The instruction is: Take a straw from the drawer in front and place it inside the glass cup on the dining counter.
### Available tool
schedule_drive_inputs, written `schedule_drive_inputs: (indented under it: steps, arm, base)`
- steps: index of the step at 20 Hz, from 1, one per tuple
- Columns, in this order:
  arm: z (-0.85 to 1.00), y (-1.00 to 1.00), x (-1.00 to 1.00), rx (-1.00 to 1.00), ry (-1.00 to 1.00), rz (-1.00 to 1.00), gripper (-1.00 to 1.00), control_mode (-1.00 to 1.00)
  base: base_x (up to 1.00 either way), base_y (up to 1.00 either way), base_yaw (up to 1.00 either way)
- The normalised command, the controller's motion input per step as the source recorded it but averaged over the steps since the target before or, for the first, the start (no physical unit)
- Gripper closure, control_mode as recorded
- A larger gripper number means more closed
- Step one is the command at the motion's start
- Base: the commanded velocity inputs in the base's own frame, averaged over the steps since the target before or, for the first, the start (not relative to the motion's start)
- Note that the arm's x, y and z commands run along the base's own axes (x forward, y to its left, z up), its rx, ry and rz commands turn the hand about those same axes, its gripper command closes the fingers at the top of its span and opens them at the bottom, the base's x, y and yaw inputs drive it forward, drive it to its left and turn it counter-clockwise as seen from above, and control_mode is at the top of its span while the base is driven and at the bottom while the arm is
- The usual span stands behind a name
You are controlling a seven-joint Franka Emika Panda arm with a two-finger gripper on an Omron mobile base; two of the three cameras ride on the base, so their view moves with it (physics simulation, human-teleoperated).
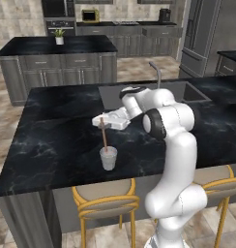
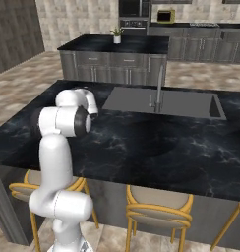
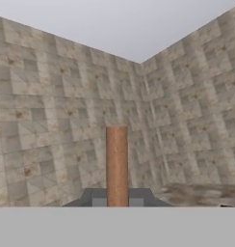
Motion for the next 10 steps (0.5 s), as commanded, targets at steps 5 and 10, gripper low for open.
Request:
schedule_drive_inputs:
  steps: [5, 10]
  arm:
    - [-0.21, 0.0, 0.25, 0.0, 0.0, 0.04, 1.0, -1.0]
    - [-0.31, 0.0, 0.15, 0.0, -0.01, 0.03, 1.0, -1.0]
  base:
    - [0.0, 0.0, 0.0]
    - [0.0, 0.0, 0.0]
